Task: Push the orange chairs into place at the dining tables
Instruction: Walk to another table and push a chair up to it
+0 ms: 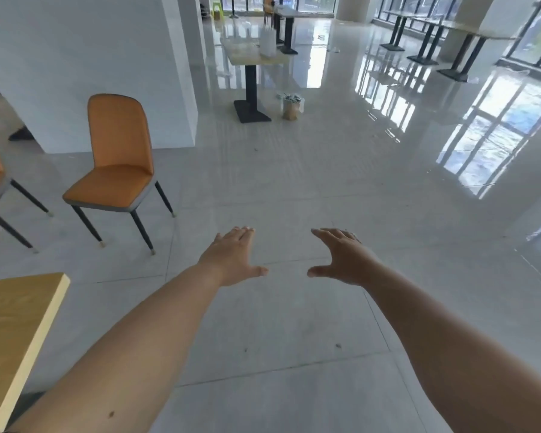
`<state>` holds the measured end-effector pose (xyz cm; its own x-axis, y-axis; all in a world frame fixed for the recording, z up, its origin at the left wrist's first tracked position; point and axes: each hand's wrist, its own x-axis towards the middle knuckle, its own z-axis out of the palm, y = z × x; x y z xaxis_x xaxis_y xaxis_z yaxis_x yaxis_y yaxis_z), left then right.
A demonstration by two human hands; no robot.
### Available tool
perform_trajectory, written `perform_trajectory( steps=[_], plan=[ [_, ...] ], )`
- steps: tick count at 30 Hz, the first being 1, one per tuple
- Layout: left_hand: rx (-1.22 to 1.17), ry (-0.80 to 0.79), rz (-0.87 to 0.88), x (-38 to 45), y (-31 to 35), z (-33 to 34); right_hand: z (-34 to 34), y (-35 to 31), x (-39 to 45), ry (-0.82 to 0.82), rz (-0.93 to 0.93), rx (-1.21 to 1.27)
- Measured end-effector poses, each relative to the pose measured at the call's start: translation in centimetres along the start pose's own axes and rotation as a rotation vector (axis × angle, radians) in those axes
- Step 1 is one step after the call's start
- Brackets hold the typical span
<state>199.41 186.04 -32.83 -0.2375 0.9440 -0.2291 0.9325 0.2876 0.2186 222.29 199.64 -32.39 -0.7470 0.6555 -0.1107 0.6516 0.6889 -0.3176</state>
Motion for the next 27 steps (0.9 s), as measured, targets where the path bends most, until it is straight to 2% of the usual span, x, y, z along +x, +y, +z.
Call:
perform_trajectory(
  steps=[6,14,21,27],
  plan=[
    [-0.004,0.051,-0.068,11.8,-5.3,-4.0,-2.4,2.3,15.2,-0.029,-0.065,-0.005],
    [-0.027,0.101,-0.267,27.3,-13.0,-8.5,-4.8,4.7,38.2,-0.108,-0.250,0.002],
    [-0.078,0.152,-0.389,38.3,-21.1,-13.0,-7.5,3.4,56.6,-0.140,-0.402,-0.036],
    [-0.088,0.135,-0.432,50.2,-30.0,-16.2,-7.2,2.5,73.1,-0.142,-0.433,-0.066]
  ],
)
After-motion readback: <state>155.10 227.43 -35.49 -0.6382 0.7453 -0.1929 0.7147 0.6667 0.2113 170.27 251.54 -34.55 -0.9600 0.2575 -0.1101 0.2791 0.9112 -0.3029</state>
